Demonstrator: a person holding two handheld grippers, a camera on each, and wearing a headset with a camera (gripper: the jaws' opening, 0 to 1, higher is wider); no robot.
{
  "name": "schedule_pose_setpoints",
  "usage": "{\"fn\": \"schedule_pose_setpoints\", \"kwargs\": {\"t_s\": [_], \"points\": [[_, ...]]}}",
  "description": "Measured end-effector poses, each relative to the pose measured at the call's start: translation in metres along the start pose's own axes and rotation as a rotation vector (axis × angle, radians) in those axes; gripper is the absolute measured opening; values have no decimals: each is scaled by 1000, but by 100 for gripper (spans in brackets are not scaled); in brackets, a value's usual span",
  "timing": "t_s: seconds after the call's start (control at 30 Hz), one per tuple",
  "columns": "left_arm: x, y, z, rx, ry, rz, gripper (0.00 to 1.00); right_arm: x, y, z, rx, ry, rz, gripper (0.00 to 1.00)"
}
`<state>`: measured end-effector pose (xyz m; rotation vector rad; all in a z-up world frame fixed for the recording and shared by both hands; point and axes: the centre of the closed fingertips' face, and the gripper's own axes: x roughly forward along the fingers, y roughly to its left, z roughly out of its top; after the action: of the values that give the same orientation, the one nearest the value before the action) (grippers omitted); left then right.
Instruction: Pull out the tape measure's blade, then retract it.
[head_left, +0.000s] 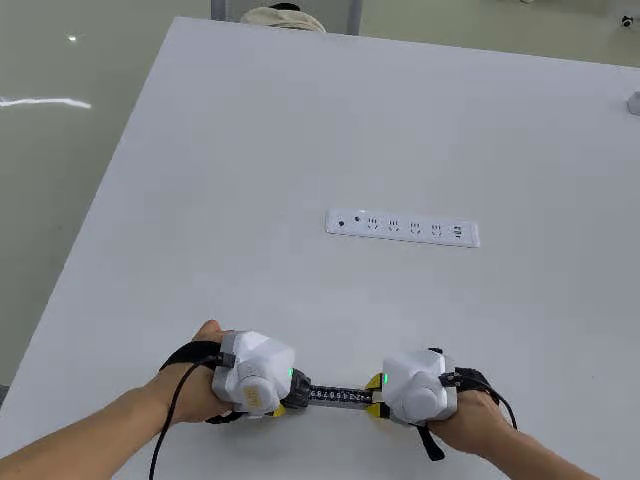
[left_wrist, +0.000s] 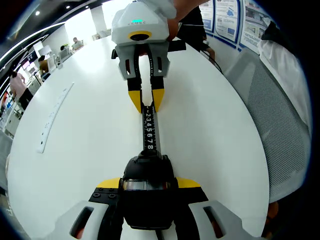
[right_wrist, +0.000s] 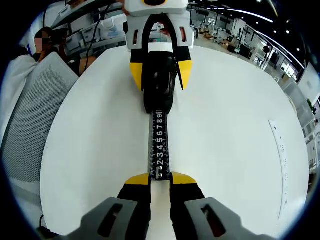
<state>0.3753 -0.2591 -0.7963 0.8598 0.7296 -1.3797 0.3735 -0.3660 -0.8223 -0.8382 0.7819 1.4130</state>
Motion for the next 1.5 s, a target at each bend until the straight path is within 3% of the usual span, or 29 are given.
{"fn": "schedule_pose_setpoints", "kwargs": {"t_s": [1.5], "points": [[1, -1, -1, 8, 16, -5, 35, -37, 1, -62, 48, 47, -14, 12]]}}
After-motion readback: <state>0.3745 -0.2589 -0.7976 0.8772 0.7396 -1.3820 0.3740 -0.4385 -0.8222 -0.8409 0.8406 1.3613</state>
